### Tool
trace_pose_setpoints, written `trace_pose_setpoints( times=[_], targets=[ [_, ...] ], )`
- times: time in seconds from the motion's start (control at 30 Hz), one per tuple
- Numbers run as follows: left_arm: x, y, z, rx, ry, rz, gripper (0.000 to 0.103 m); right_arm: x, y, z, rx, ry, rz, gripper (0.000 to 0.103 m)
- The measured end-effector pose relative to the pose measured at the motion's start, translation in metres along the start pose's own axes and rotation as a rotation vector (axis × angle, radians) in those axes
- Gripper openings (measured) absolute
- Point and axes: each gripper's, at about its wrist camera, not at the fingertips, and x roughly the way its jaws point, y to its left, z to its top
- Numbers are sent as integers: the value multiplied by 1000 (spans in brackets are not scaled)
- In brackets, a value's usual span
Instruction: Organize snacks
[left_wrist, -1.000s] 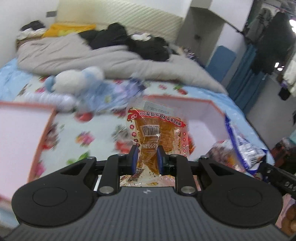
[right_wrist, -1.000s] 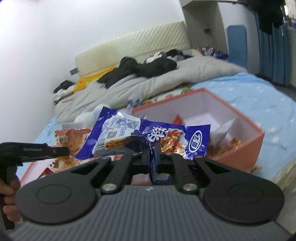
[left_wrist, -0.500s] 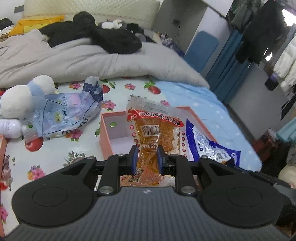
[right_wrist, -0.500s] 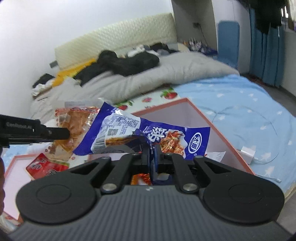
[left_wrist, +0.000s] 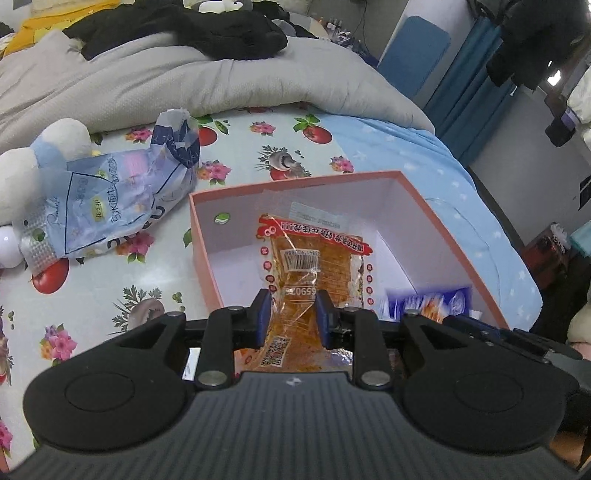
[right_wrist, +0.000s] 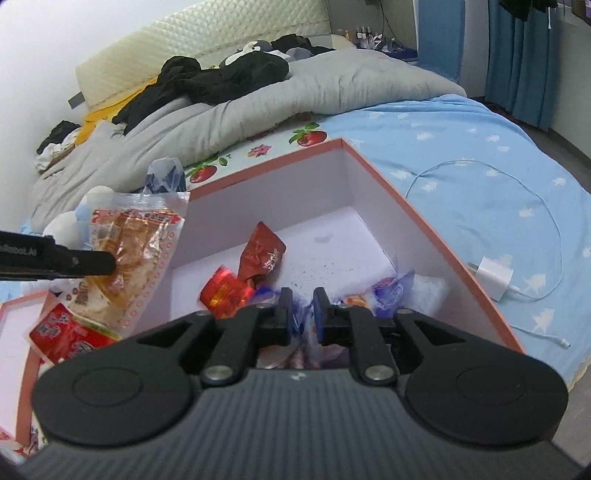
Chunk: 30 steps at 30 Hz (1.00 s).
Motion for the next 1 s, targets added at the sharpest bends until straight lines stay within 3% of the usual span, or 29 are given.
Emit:
trace_pose_setpoints(
  times=[0.07, 0.13, 0.17, 0.2, 0.33, 0.6, 1.0],
  targets=[
    [-1, 1, 0, -6, -3, 6, 36, 0, 1, 3, -3, 2, 3, 25],
    [-6, 2, 1, -9, -6, 7, 53, -5, 2, 4, -8, -17, 8, 66],
    [-9, 3, 2, -10, -9, 5, 60, -10, 2, 4, -15, -37, 8, 69],
    [-13, 3, 3, -10, -17, 5, 69, -12, 2, 6, -17, -45, 2, 69],
    [-34, 0, 4, 18, -63, 11, 76, -31, 1, 10, 2, -86, 20, 69],
    [-97, -11, -14, 67, -200, -14, 77, -93, 10, 11, -6, -226, 26, 69],
    [-176, -38, -62, 153, -329, -18, 77, -165, 29, -17, -12, -352, 76, 70]
  ],
)
